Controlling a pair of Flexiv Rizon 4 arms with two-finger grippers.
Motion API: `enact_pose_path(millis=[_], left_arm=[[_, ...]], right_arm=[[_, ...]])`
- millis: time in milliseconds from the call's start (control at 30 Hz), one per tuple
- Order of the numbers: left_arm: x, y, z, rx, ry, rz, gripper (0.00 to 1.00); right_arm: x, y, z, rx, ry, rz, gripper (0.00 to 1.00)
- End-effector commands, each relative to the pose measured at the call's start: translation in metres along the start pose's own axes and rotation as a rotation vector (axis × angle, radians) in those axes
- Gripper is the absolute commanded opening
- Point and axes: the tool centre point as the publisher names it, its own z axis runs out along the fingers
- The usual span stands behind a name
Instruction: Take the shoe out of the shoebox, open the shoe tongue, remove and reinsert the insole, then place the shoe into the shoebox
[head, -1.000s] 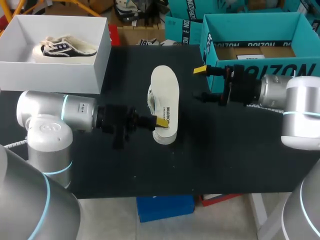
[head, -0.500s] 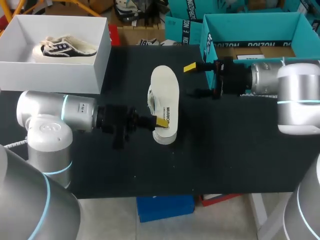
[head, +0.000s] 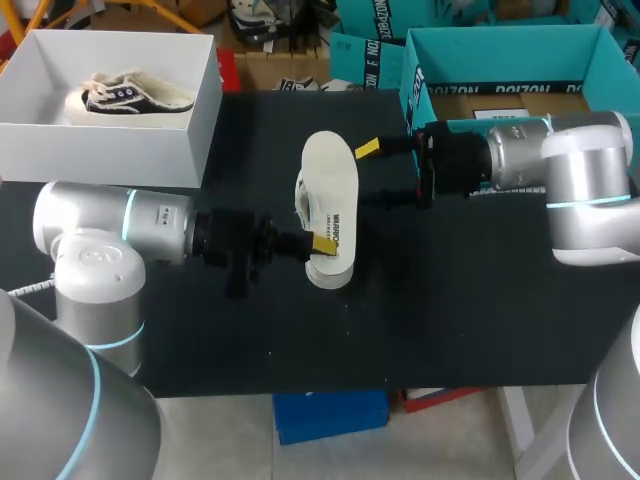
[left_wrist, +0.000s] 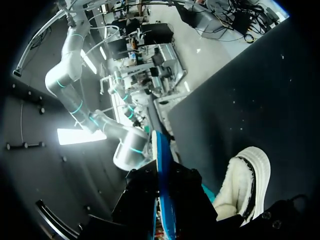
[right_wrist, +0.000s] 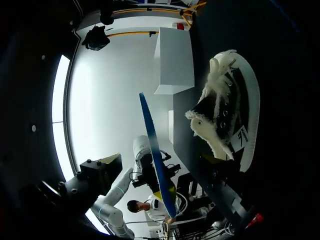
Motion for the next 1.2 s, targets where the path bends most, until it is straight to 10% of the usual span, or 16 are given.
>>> enact_pose_path(millis=[33,333,967,1033,1200], left_arm=[[0.000,-0.001,0.001,-0.006,0.003,0.003,0.00],[0.000,-0.001,0.001,-0.006,0.003,0.003,0.00],[0.000,-0.001,0.001,-0.006,0.003,0.003,0.00],[0.000,-0.001,0.001,-0.006,0.003,0.003,0.00],[0.000,-0.001,0.001,-0.006,0.003,0.003,0.00]], right_arm=[[0.003,0.000,0.009,0.010,-0.014,0.000,1.00],[0.001,-0.006,0.022,0.015,-0.015,-0.005,0.98],[-0.001,-0.011,0.026,0.006,-0.006,-0.004,0.28],[-0.003,-0.011,0.026,0.006,-0.006,-0.002,0.00],[-0.005,-0.011,0.028,0.012,-0.007,0.001,0.00]])
